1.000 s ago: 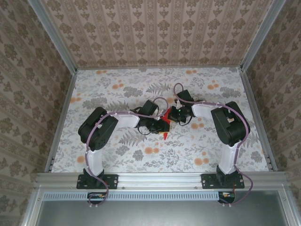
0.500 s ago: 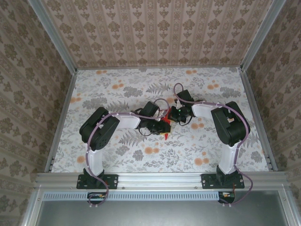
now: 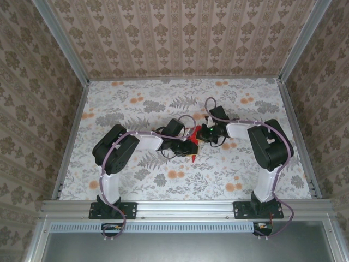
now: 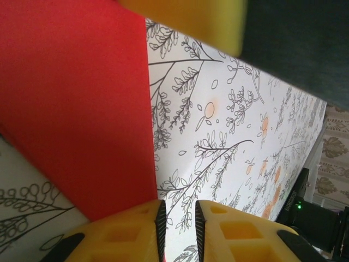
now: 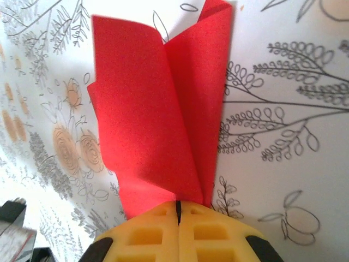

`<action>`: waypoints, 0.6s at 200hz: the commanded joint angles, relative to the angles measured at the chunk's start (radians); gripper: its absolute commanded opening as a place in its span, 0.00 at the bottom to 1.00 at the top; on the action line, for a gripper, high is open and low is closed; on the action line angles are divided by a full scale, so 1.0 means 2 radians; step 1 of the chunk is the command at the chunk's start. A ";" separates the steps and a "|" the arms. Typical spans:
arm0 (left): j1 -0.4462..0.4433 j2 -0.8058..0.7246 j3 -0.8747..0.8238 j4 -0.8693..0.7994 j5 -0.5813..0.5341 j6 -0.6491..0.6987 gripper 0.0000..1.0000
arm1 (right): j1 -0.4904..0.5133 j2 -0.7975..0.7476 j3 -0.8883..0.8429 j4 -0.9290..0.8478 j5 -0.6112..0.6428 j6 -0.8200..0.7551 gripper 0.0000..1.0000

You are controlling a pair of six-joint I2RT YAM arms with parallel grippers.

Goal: Fold a paper plane with a square sheet of paper (fold left side to right side)
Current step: Fold the wing for the fifth time at the center of the table.

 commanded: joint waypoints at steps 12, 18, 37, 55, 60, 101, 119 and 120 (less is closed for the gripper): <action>-0.011 0.008 -0.022 -0.045 -0.024 -0.001 0.23 | -0.005 -0.045 -0.025 0.045 -0.042 -0.004 0.03; -0.010 0.008 -0.023 -0.045 -0.025 -0.001 0.22 | -0.004 -0.048 -0.029 0.052 -0.047 -0.003 0.02; -0.010 0.009 -0.024 -0.045 -0.026 -0.001 0.22 | -0.002 -0.052 -0.041 0.061 -0.054 -0.001 0.02; -0.010 0.009 -0.022 -0.046 -0.026 0.001 0.22 | 0.003 -0.044 -0.039 0.064 -0.060 -0.001 0.02; -0.011 0.009 -0.021 -0.047 -0.027 0.002 0.22 | 0.005 -0.040 -0.037 0.064 -0.060 -0.001 0.02; -0.011 0.008 -0.019 -0.053 -0.029 0.004 0.22 | 0.013 -0.011 -0.014 0.048 -0.044 -0.004 0.02; -0.011 0.007 -0.018 -0.055 -0.029 0.005 0.22 | 0.014 -0.004 -0.003 0.030 -0.029 -0.017 0.02; -0.011 0.007 -0.018 -0.056 -0.029 0.005 0.22 | 0.014 -0.003 -0.002 0.028 -0.027 -0.018 0.02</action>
